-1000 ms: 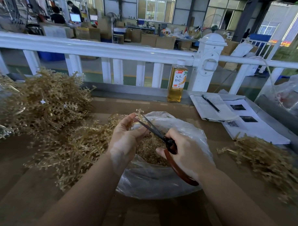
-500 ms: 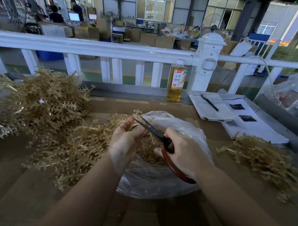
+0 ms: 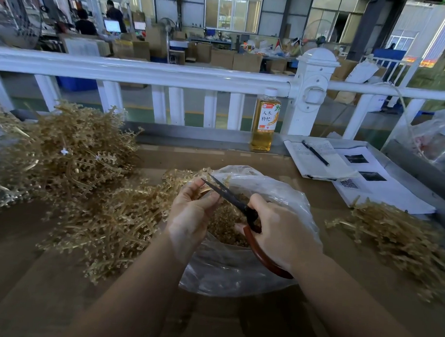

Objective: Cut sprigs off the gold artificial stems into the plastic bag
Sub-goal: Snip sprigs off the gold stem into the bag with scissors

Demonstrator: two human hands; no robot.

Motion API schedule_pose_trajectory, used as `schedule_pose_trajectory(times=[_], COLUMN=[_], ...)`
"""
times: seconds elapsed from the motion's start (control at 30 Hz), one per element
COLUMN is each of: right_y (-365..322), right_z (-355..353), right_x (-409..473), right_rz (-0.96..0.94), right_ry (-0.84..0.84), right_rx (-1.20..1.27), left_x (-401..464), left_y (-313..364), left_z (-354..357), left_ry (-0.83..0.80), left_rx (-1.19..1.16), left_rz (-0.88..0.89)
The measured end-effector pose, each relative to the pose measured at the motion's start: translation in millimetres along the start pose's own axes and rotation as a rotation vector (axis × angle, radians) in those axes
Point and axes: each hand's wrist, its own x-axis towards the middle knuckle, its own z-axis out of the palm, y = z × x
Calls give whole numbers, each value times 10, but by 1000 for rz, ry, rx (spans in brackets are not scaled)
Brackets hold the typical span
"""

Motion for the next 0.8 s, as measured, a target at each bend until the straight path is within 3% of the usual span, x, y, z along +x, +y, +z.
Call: schedule_pose_trajectory(times=[0.47, 0.8], right_y=[-63, -50], right_z=[71, 85], right_x=[-42, -49], right_rz=[-8, -8], right_ry=[91, 59], right_rx=[-134, -146], left_x=[-13, -16], left_y=[-54, -87], left_z=[-32, -17], left_ry=[7, 17], left_rx=[62, 51], left_rz=[18, 58])
